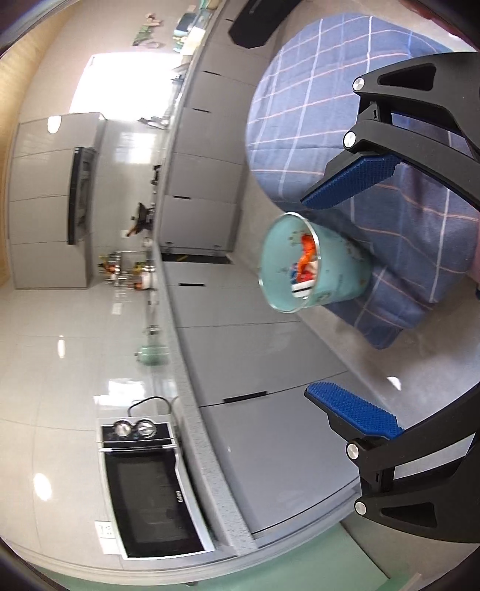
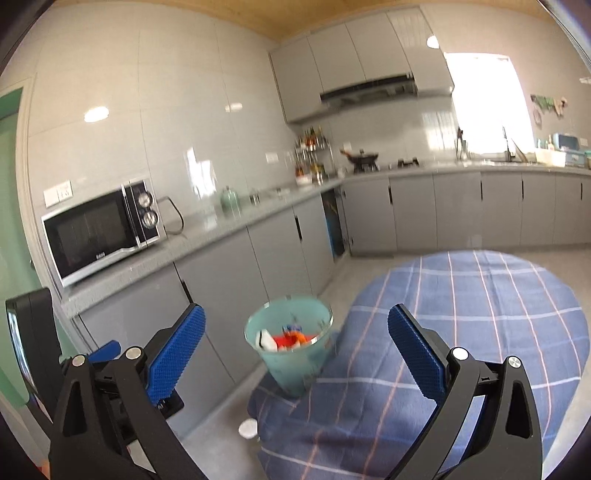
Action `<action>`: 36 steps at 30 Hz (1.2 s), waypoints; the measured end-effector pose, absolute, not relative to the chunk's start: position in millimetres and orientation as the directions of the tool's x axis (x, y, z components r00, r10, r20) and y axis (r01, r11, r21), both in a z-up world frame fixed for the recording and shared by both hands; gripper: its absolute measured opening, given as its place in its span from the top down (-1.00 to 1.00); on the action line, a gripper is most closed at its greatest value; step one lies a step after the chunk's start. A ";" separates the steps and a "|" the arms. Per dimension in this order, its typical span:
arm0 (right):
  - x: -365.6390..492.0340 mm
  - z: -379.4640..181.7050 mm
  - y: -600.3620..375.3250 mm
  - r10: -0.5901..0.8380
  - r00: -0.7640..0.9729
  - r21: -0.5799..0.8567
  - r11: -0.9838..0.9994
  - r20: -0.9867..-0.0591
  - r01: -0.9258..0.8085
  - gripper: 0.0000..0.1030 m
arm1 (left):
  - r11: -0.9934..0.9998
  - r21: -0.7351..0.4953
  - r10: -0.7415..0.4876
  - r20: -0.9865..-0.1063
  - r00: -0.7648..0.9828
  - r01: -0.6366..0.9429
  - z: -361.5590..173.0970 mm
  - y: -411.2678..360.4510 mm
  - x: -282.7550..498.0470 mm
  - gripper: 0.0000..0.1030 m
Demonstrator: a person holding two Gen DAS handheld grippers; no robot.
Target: Collect trash
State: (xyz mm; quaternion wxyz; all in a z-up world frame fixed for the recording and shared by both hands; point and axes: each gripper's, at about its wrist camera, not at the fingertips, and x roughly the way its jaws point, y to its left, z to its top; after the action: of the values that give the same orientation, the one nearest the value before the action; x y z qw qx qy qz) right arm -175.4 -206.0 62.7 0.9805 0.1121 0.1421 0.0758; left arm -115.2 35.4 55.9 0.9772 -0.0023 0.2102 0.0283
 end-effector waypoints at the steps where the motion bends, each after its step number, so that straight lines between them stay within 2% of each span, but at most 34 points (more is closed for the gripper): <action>1: -176.5 66.6 -205.1 0.180 0.953 0.238 0.964 -0.245 -0.120 -0.89 | 0.998 0.001 0.055 -0.394 0.917 -0.059 59.2 36.9 -116.3 -0.81; 6: -181.9 79.3 -201.0 0.169 0.970 0.229 0.965 -0.173 -0.127 -0.89 | 0.999 -0.025 0.034 -0.310 0.950 -0.044 72.3 40.7 -120.7 -0.81; 7: -182.4 81.5 -199.3 0.165 0.974 0.226 0.966 -0.155 -0.127 -0.89 | 0.999 -0.024 0.037 -0.295 0.955 -0.046 74.1 41.1 -121.4 -0.88; 9: -181.3 83.7 -196.8 0.154 0.978 0.219 0.968 -0.139 -0.122 -0.89 | 0.998 -0.019 0.046 -0.231 0.972 -0.052 79.3 42.0 -124.6 -0.91; 12: -178.5 82.6 -192.5 0.142 0.982 0.215 0.970 -0.123 -0.113 -0.89 | 0.998 0.007 0.063 -0.180 0.982 -0.063 83.7 42.9 -125.2 -0.91; 22: -161.4 60.9 -188.1 0.085 0.988 0.204 0.977 -0.129 -0.058 -0.89 | 0.999 -0.006 0.052 -0.202 0.978 -0.054 71.9 47.7 -111.8 -0.91; 36: -158.9 56.4 -192.4 0.082 0.984 0.232 0.972 -0.156 -0.044 -0.89 | 0.999 0.004 0.045 -0.220 0.974 -0.045 68.1 45.6 -110.0 -0.91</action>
State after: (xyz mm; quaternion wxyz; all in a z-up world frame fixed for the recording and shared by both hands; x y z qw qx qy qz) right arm -158.9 -192.4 56.4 0.9895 0.1147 0.0824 0.0316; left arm -110.0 45.6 68.1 0.9936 -0.0003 0.1107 0.0225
